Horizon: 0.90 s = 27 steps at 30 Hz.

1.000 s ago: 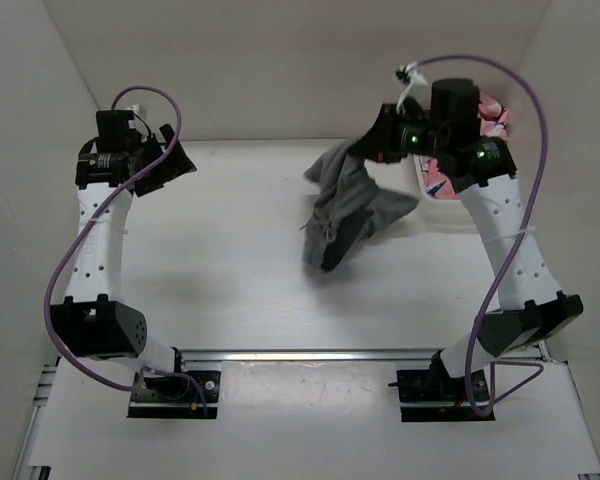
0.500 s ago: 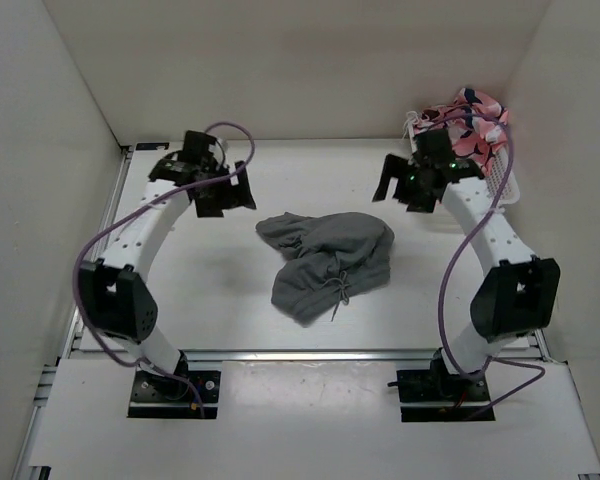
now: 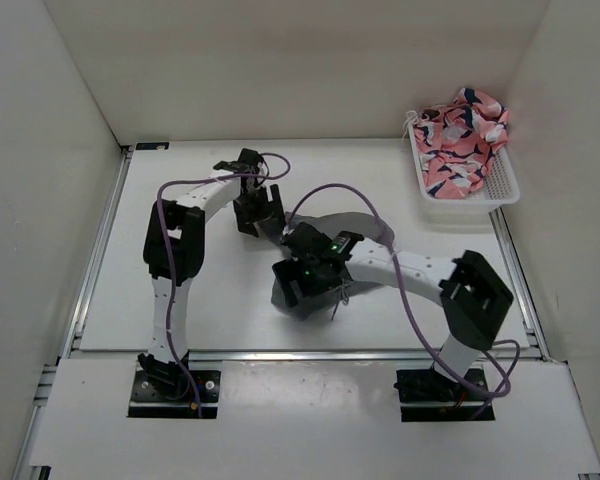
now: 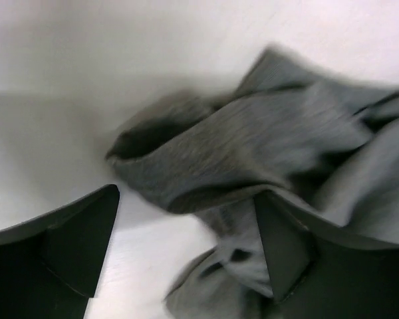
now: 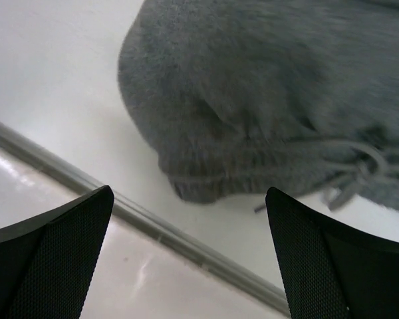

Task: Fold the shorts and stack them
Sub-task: Flatten the shorts out

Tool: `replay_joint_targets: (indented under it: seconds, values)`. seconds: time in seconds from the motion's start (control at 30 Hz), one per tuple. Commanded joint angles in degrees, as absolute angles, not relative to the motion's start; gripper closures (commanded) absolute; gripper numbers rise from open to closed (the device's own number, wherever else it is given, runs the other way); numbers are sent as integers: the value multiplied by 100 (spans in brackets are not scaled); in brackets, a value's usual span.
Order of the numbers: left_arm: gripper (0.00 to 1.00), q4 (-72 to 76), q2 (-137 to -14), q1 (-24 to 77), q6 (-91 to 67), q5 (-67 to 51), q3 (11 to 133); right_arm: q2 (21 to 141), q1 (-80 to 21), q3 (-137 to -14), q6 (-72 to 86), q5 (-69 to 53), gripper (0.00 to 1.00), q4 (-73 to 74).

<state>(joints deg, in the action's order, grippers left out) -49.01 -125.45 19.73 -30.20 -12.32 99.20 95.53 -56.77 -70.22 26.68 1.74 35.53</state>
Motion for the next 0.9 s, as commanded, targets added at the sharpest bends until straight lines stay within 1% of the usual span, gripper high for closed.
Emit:
replay_joint_targets:
  seconds: [0.0,0.03,0.07,0.1,0.13,0.17,0.2,0.23,0.27,0.3,0.37,0.4,0.47,0.5,0.63,0.73,0.77,0.8,0.87]
  values:
    - [19,-4667,-12743,2004,-3190,-1415,10362,10114,-5774,-7294,2505,299,0,3094]
    - [29,-4667,-12866,2004,-3190,-1546,10423,10238,-5774,-7382,2505,299,5,3033]
    - [46,-4667,-12919,2004,-3190,-1625,10537,10361,-5774,-7461,2505,299,11,3032]
    - [87,-4667,-12920,2004,-3190,-1835,10590,10571,-5774,-7532,2505,299,23,3111]
    - [90,-4667,-12920,2004,-3130,-1837,10591,10660,-5714,-7602,2583,299,32,3111]
    - [90,-4754,-12859,2004,-3129,-1889,10669,10722,-5713,-7681,2697,299,42,3164]
    - [90,-4833,-12745,2004,-3129,-1890,10670,10775,-5652,-7682,2698,299,65,3225]
    - [90,-4834,-12614,2004,-3129,-1742,10740,10828,-5651,-7682,2777,299,78,3226]
    - [90,-4930,-12273,2004,-3129,-1671,10740,10828,-5651,-7682,2864,560,92,3330]
    - [90,-5018,-12069,1943,-3129,-1592,10792,10645,-5573,-7682,2865,728,100,3505]
    - [90,-5299,-11639,1794,-3067,-1338,10845,10242,-5397,-7376,2917,992,100,3612]
    - [90,-5378,-11167,1680,-3015,-1284,10846,9639,-5266,-7261,2866,1106,100,3665]
    - [90,-5701,-10734,1600,-2822,-1039,10846,8960,-5212,-7111,2734,1563,100,3989]
    - [90,-5896,-10392,1600,-2734,-950,10907,8347,-5212,-7110,2594,1765,100,4182]
    - [90,-6381,-9783,1390,-2523,-563,11336,7305,-5142,-7304,2417,2609,100,5165]
    - [90,-6451,-9887,1083,-2470,-502,11671,7146,-4887,-7471,2347,3197,100,5326]
    - [90,-6347,-9992,994,-2470,-501,11846,7146,-4835,-7471,2347,3643,100,5248]
    - [90,-6233,-10124,906,-2409,-501,11917,7146,-4686,-7471,2347,3734,100,5090]
    - [90,-6108,-10843,634,-2356,-501,12408,7303,-4536,-7269,2189,3928,100,4478]
